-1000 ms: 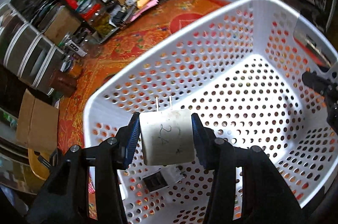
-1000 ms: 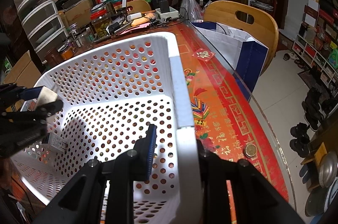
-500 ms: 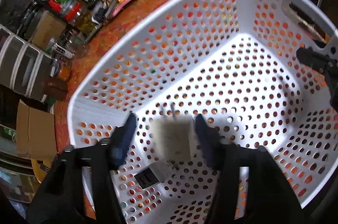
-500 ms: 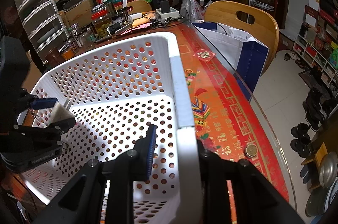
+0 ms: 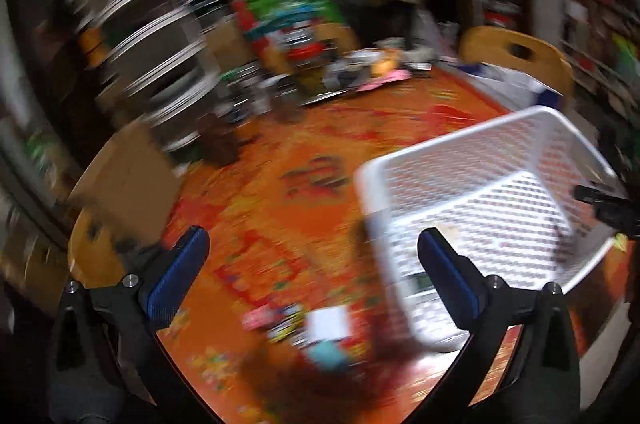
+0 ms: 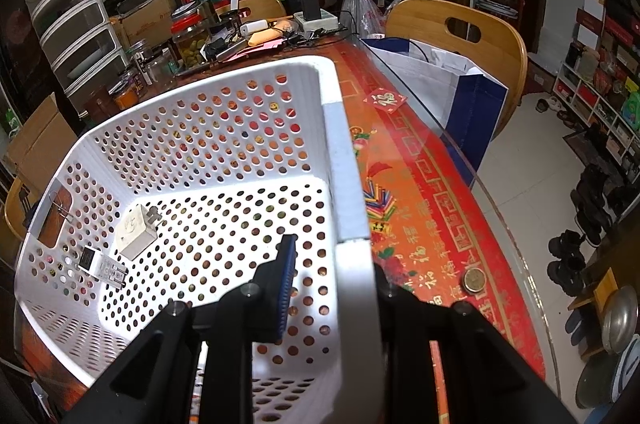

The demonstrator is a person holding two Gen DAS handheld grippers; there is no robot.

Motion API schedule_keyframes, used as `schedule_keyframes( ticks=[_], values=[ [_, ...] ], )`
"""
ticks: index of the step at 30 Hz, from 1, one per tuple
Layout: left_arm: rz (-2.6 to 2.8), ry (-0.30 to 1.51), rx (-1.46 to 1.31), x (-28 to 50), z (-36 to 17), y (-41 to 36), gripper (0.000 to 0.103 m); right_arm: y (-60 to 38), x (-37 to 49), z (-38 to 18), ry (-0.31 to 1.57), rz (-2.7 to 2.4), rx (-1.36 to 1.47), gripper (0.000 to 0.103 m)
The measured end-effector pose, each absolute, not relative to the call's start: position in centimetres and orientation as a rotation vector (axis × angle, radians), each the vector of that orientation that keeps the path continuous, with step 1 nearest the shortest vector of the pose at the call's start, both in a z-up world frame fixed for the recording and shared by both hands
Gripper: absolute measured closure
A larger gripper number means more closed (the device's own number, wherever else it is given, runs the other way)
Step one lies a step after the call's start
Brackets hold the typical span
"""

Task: Organize rigid objects
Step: 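Grasp the pink patterned charger with the left tool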

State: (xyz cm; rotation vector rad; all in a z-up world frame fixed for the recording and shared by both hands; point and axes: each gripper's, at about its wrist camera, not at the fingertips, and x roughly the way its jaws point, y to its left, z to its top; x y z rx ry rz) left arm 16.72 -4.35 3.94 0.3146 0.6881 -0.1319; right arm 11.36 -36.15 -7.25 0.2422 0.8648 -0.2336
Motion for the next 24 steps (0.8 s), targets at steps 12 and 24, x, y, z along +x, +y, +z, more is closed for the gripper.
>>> schedule_keyframes(
  ticks=[12,24],
  values=[
    [0.022,0.971,-0.008,19.6,-10.1,10.0,0.000,-36.0,11.5,-7.2,0.868,-0.230,0.233,0.079],
    [0.081,1.073,-0.097,25.3,-15.4,10.7,0.008,-36.1,11.5,-7.3,0.863,-0.232,0.235,0.079]
  ],
)
